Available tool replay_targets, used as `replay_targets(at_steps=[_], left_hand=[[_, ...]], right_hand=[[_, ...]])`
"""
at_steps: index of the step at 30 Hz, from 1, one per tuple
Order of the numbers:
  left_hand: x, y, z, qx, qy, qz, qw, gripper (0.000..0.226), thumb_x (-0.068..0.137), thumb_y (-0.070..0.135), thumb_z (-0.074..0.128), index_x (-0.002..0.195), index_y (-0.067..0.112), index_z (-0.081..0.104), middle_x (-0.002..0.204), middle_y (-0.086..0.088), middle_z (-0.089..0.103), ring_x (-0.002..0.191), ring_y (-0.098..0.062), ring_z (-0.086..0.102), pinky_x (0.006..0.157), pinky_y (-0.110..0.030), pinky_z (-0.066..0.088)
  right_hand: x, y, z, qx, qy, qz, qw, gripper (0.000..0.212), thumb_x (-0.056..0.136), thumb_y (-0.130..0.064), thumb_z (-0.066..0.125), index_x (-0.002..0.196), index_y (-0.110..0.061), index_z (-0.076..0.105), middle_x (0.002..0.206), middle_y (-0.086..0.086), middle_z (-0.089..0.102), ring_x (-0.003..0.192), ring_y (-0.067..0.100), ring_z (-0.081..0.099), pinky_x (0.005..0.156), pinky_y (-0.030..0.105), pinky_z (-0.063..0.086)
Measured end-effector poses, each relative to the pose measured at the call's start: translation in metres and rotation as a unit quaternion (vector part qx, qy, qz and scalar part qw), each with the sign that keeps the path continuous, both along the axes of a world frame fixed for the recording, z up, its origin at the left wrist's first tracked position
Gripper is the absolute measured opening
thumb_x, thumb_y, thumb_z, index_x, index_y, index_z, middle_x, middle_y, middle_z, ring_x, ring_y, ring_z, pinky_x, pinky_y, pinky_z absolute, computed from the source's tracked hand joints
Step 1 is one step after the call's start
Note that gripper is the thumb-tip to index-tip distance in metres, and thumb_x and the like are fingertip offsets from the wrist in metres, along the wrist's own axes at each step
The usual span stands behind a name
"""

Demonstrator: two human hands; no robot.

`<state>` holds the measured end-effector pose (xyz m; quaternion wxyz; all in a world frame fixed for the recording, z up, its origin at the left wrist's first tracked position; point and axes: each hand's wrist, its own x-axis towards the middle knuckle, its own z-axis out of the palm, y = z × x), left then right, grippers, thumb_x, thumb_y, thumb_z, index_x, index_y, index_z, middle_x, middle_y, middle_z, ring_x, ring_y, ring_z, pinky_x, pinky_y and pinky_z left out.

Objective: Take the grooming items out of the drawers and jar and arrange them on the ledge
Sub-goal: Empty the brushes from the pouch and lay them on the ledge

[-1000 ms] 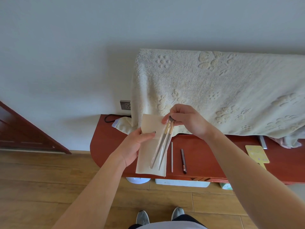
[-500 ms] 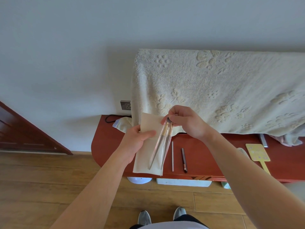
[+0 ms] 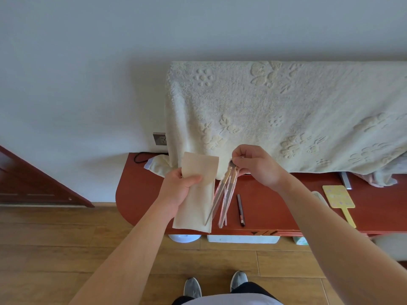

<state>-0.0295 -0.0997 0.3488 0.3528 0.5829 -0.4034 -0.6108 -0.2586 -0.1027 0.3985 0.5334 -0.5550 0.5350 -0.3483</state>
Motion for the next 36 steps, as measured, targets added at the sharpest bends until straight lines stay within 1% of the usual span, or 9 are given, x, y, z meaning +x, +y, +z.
replay_targets(at_steps=[3,6,9,13,18,22,27,32,36], left_hand=[[-0.009,-0.002,-0.012,0.003,-0.017,0.013,1.000,0.021,0.080,0.010,0.077,0.100,0.016,0.075,0.093,-0.005,0.078,0.092,-0.028,0.073,0.093,-0.053,0.055],[-0.019,-0.005,-0.028,0.011,-0.029,0.023,0.999,0.022,0.079,0.007,0.076,0.100,0.014,0.075,0.093,-0.004,0.078,0.092,-0.026,0.073,0.092,-0.050,0.056],[-0.028,-0.008,-0.048,0.023,-0.052,0.029,0.998,0.023,0.077,0.007,0.076,0.099,0.014,0.075,0.094,-0.005,0.077,0.093,-0.026,0.073,0.092,-0.050,0.056],[-0.033,-0.011,-0.075,0.061,-0.079,0.043,0.994,0.022,0.077,0.008,0.075,0.098,0.015,0.074,0.094,-0.003,0.077,0.094,-0.026,0.072,0.091,-0.048,0.056],[-0.030,-0.015,-0.103,0.099,-0.113,0.050,0.987,0.014,0.080,0.017,0.075,0.094,0.018,0.074,0.090,-0.004,0.076,0.090,-0.029,0.072,0.088,-0.051,0.056],[-0.026,-0.018,-0.119,0.111,-0.147,0.034,0.982,0.013,0.083,0.021,0.075,0.095,0.017,0.070,0.092,-0.004,0.074,0.088,-0.026,0.071,0.084,-0.046,0.057],[-0.021,-0.028,-0.142,0.123,-0.157,0.025,0.980,0.017,0.083,0.023,0.077,0.097,0.015,0.070,0.094,-0.005,0.075,0.089,-0.026,0.073,0.085,-0.047,0.058],[-0.021,-0.040,-0.159,0.110,-0.182,0.027,0.977,0.014,0.082,0.020,0.076,0.089,0.009,0.071,0.086,-0.009,0.074,0.073,-0.020,0.068,0.063,-0.033,0.051],[-0.020,-0.045,-0.168,0.085,-0.224,0.020,0.971,0.017,0.081,0.024,0.076,0.082,0.009,0.069,0.071,-0.002,0.066,0.064,-0.015,0.059,0.056,-0.028,0.042]], right_hand=[[-0.018,-0.002,-0.012,0.022,0.031,-0.033,0.999,0.009,0.085,-0.011,0.055,0.079,-0.006,0.060,0.081,0.016,0.062,0.077,0.027,0.064,0.078,0.042,0.059],[-0.035,-0.006,-0.031,0.049,0.105,-0.065,0.991,0.014,0.090,-0.002,0.051,0.079,-0.006,0.059,0.080,0.012,0.067,0.072,0.022,0.067,0.072,0.036,0.060],[-0.053,-0.011,-0.058,0.065,0.191,-0.081,0.976,0.014,0.090,-0.007,0.049,0.082,-0.006,0.060,0.082,0.007,0.070,0.072,0.025,0.069,0.069,0.035,0.059],[-0.076,-0.016,-0.100,0.089,0.272,-0.074,0.955,0.017,0.091,-0.011,0.045,0.083,-0.010,0.060,0.088,0.006,0.072,0.056,0.016,0.053,0.049,0.028,0.043],[-0.090,-0.017,-0.139,0.127,0.338,-0.045,0.931,0.015,0.094,-0.017,0.047,0.084,-0.016,0.058,0.083,0.003,0.068,0.057,0.015,0.056,0.051,0.026,0.042],[-0.093,-0.019,-0.165,0.144,0.354,-0.032,0.923,0.013,0.095,-0.022,0.048,0.086,-0.021,0.056,0.085,-0.001,0.064,0.065,0.013,0.058,0.051,0.025,0.037],[-0.095,-0.027,-0.191,0.154,0.351,-0.046,0.922,0.014,0.095,-0.018,0.045,0.087,-0.019,0.057,0.085,0.000,0.062,0.069,0.017,0.059,0.053,0.027,0.041],[-0.098,-0.034,-0.211,0.148,0.346,-0.071,0.924,0.015,0.095,-0.016,0.045,0.089,-0.016,0.059,0.083,0.000,0.062,0.070,0.018,0.059,0.057,0.030,0.045],[-0.102,-0.038,-0.223,0.118,0.385,-0.060,0.913,0.011,0.095,-0.018,0.049,0.091,-0.019,0.060,0.095,0.001,0.059,0.080,0.019,0.058,0.061,0.030,0.044]])
